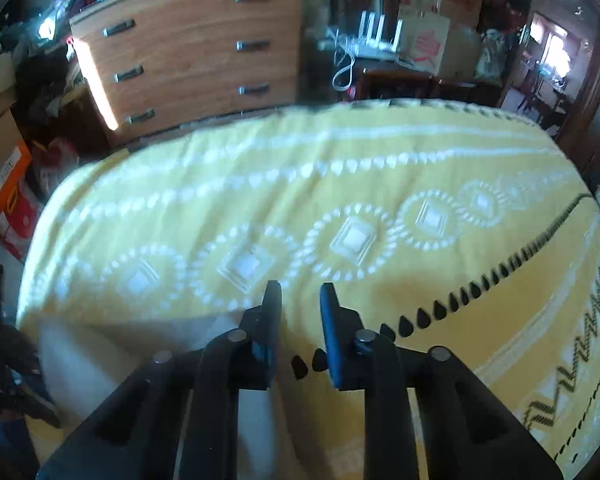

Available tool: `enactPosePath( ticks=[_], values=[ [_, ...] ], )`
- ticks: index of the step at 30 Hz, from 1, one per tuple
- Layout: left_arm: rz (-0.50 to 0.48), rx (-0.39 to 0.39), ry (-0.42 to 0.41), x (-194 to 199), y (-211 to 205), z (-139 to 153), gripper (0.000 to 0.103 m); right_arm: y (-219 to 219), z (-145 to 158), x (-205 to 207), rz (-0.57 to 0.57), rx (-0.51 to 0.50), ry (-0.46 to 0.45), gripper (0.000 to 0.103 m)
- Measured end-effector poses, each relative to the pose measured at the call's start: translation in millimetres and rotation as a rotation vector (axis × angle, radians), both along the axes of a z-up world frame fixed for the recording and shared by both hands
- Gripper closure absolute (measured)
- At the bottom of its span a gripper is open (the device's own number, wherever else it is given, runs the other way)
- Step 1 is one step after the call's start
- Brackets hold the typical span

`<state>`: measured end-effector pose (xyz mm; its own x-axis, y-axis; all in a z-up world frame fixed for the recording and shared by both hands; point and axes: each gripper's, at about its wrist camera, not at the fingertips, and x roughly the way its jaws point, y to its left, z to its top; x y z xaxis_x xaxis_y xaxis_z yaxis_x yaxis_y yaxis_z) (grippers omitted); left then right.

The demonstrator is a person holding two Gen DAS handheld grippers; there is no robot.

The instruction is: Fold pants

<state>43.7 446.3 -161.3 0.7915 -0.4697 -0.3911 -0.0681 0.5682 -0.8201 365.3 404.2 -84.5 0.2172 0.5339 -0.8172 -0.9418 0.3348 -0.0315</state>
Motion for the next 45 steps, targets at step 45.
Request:
enactPosePath(
  ticks=[45],
  values=[
    [0.109,0.122,0.13,4.4,25.1,-9.3,0.096,-472.5,-33.0,-87.8,-0.544,-0.199,-0.037,0.058]
  ],
)
